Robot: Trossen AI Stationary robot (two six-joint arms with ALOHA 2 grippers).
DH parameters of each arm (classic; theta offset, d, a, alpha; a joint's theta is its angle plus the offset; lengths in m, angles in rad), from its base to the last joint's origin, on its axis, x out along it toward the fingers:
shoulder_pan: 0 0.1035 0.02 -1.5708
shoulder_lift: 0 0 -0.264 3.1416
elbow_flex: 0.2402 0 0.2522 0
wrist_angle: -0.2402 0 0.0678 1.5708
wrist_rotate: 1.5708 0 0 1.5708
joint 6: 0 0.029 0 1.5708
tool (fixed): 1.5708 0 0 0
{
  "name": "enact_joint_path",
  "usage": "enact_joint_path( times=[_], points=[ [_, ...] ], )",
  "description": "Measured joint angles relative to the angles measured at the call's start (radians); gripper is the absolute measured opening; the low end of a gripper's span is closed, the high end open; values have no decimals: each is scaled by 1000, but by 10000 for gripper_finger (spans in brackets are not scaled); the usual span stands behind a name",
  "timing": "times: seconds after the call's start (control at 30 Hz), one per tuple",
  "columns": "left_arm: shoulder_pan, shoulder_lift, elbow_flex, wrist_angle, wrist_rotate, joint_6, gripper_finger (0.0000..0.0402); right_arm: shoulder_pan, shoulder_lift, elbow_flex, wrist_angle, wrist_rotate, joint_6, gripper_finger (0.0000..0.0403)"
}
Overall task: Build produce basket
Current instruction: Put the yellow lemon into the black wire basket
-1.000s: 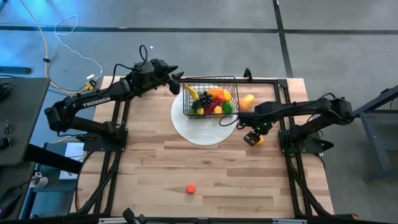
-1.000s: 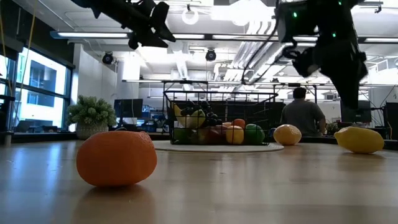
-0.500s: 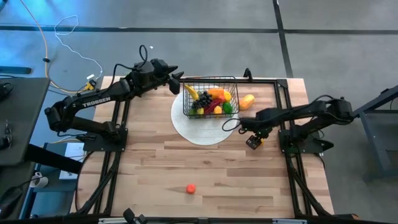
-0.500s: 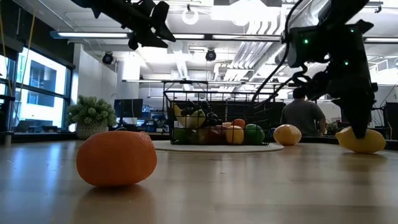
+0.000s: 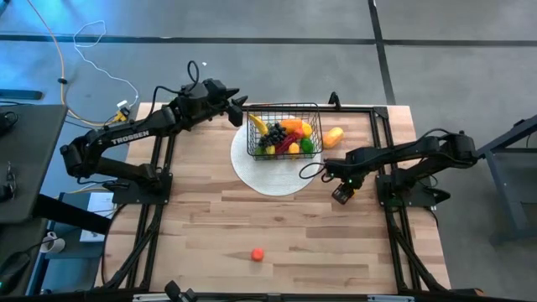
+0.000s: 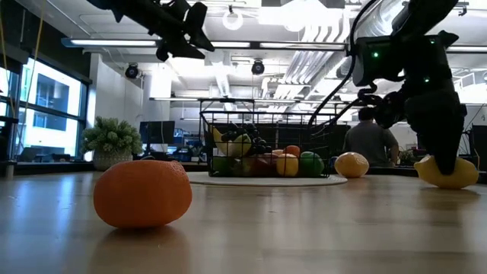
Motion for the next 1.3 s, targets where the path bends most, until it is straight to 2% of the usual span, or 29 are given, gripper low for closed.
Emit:
enact_joint_path(
  times=[0.3,0.63,0.8,1.07,1.3],
  points=[
    [0,0,0,-77,-3,-32,200,0,0,104,0,-100,-119,118],
    [-2,0,0,-212,-10,-44,200,-95,0,386,-46,-99,-326,119],
    [-10,0,0,-260,-10,-76,200,-174,0,498,-43,-38,-454,119],
    [-76,0,0,-262,-24,-92,200,-309,2,533,133,-15,-574,120],
    [-159,0,0,-262,-27,-152,200,-358,73,534,247,36,-672,121]
  ],
)
